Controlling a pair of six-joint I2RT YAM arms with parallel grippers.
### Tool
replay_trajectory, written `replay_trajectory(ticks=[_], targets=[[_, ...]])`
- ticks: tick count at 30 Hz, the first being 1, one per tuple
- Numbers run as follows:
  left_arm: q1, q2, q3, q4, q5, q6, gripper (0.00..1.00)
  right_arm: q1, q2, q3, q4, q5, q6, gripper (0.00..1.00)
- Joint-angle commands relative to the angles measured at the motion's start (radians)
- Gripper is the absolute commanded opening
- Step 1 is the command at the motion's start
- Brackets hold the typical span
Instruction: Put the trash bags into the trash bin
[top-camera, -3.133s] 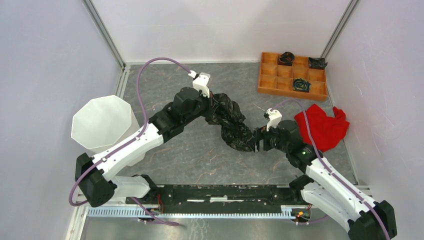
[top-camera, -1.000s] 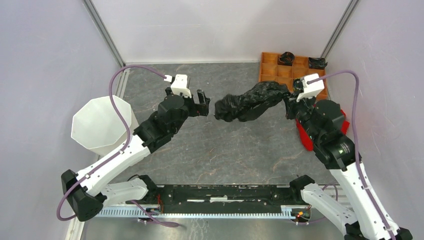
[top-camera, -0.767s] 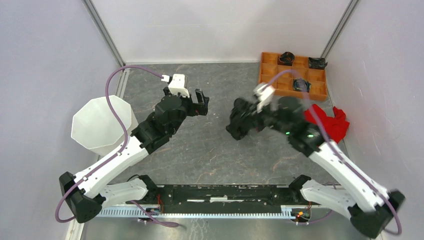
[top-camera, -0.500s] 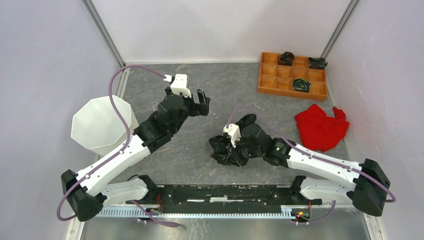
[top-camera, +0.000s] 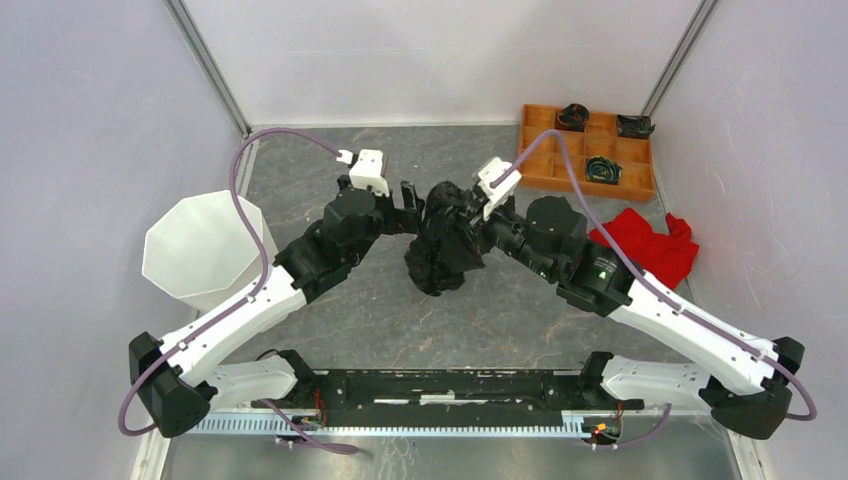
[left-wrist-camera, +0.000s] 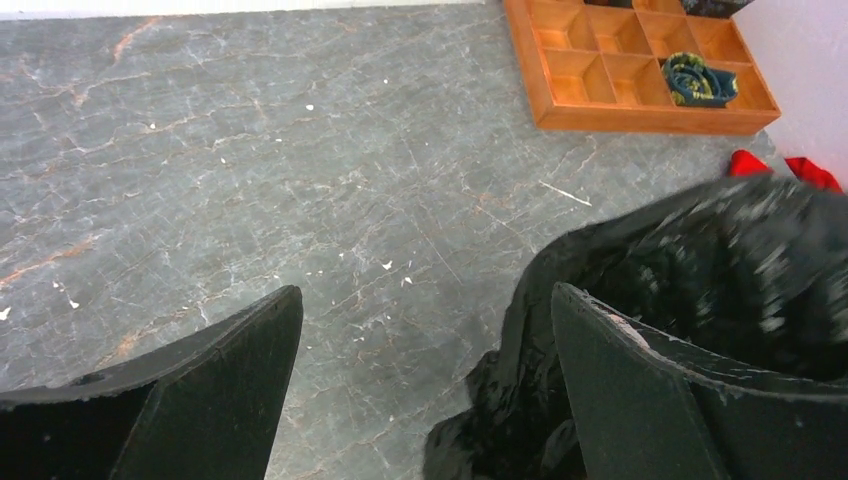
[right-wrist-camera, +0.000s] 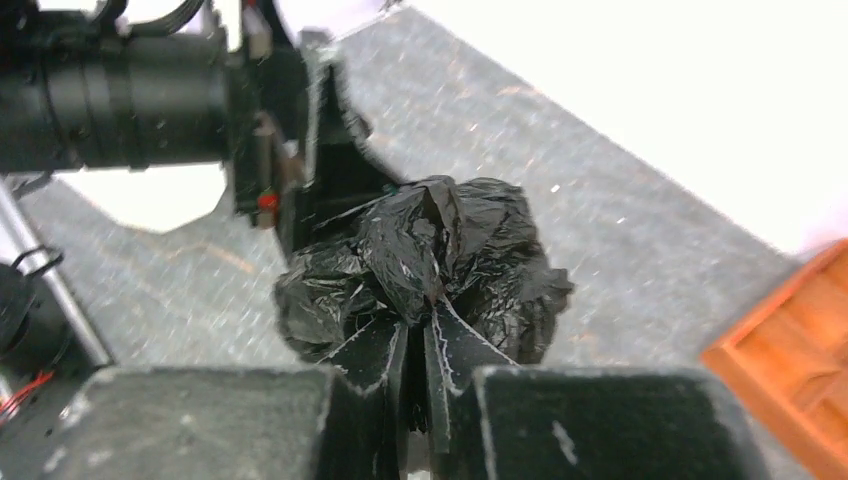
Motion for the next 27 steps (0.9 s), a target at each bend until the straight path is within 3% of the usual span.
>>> replay_trajectory(ticks=[1,7,14,16,20,23,27], targets=[[0.004,-0.099,-0.009,0.060,-0.066,0.026,1.00,0.001,-0.023,0.031,0.083,0.126,-0.124,0.10],[0.004,-0.208,-0.078,0.149,-0.076,0.047,1.00,0.001,-0.129,-0.265,0.138,-0.108,-0.104,0.15],[0.004,-0.152,-0.042,0.110,-0.027,0.021,1.00,0.010,-0.120,-0.670,0.276,-0.361,0.213,0.29],[0.004,-0.138,-0.039,0.107,-0.012,0.018,1.00,0.013,-0.119,-0.674,0.256,-0.309,0.230,0.45],[0.004,-0.106,-0.027,0.096,0.011,0.022,1.00,0.012,-0.094,-0.564,0.064,-0.109,0.187,0.68],[0.004,-0.078,-0.012,0.082,0.030,0.031,1.00,0.013,-0.071,-0.494,0.003,-0.071,0.143,0.77],[0.004,-0.038,0.020,0.050,0.046,0.045,1.00,0.013,-0.091,-0.494,0.022,-0.065,0.155,0.81]])
